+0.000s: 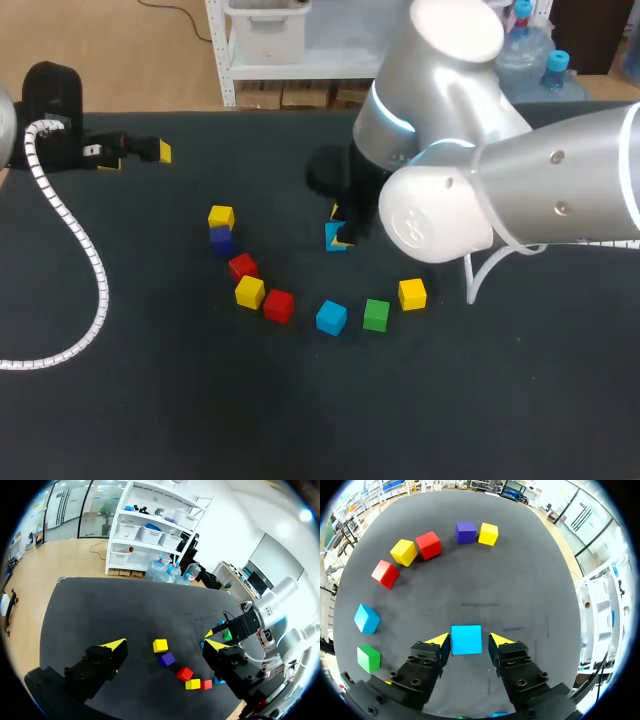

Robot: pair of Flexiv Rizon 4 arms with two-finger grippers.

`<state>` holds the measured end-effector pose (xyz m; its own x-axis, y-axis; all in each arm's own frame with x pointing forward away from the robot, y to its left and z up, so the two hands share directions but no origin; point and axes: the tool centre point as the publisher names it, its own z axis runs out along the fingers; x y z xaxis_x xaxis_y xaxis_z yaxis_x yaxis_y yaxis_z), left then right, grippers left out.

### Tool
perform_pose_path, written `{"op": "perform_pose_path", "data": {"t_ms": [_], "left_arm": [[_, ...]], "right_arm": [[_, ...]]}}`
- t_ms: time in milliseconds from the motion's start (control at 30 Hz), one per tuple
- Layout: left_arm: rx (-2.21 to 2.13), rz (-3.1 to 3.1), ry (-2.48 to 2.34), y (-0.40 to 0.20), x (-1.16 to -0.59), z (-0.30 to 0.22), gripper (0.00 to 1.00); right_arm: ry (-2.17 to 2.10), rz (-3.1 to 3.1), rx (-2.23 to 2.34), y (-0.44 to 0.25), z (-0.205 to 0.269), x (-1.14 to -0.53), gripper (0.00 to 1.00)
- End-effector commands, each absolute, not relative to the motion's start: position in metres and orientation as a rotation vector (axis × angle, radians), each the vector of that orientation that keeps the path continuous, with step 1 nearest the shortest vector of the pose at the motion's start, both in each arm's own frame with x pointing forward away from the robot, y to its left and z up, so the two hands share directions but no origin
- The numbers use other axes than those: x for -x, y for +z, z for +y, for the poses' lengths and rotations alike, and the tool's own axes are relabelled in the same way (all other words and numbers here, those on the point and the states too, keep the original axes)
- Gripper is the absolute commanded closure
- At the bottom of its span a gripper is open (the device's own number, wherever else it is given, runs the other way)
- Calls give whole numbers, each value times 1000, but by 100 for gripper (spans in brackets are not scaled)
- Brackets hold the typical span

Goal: Place the blue cubes, place green cubes on the blue cubes, place the yellow cubes on the green cubes, then place the red cubes on the yellow cubes, and place purple cube on the red cubes.

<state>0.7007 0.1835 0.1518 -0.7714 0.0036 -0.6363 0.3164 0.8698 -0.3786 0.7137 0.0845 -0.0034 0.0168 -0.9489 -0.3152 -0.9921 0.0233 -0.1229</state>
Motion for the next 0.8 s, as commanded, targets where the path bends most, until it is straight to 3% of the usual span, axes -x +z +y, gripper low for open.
{"op": "perform_pose_path", "data": {"t_ms": [33, 133, 300, 800], "left_arm": [[-233, 2378, -634, 150, -701, 185, 0], [-233, 2378, -634, 150, -701, 185, 0], [-233, 2378, -634, 150, -701, 185, 0], [-233, 2378, -634, 150, -701, 185, 0]], "right_arm": [[196, 1998, 1986, -2, 83, -714, 42], [187, 1999, 1979, 2, 81, -714, 30], [168, 2004, 1966, 14, 73, -716, 0], [71, 2200, 1781, 34, 10, -737, 0]]}}
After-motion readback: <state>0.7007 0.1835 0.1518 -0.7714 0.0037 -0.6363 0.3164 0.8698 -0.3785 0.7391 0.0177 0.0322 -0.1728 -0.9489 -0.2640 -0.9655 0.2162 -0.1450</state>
